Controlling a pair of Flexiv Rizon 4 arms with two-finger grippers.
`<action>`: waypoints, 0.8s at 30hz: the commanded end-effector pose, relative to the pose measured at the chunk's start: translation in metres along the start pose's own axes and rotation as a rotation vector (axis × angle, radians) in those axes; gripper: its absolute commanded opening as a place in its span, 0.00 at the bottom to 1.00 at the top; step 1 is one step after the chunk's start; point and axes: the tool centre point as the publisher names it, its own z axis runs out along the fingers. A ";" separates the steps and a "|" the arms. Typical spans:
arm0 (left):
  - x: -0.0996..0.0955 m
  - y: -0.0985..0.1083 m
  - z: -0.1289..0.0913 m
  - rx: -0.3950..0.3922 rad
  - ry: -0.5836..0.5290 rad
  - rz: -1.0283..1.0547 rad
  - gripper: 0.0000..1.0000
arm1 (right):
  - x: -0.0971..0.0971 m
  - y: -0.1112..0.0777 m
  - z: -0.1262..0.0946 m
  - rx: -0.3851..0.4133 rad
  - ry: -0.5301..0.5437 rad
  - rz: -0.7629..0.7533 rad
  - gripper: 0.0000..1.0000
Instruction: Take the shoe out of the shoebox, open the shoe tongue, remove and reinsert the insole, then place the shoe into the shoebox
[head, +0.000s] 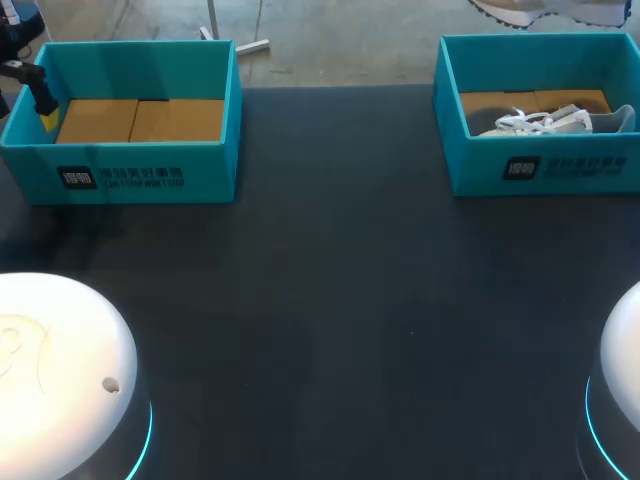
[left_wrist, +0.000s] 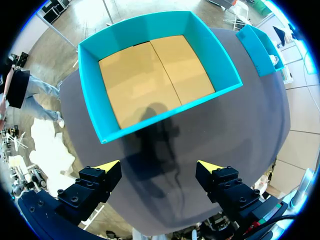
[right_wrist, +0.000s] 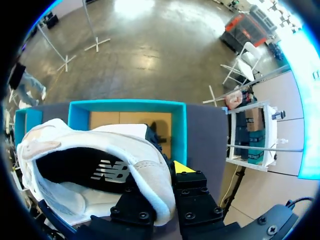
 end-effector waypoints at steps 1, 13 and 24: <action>0.000 0.000 -0.001 -0.001 -0.001 0.000 1.00 | 0.000 0.001 0.015 0.008 0.001 0.008 0.00; 0.000 0.000 -0.001 -0.001 -0.001 0.000 1.00 | -0.025 -0.008 0.054 0.049 -0.008 0.118 0.00; 0.000 0.000 -0.001 -0.001 -0.001 0.000 1.00 | -0.025 -0.008 0.054 0.049 -0.008 0.118 0.00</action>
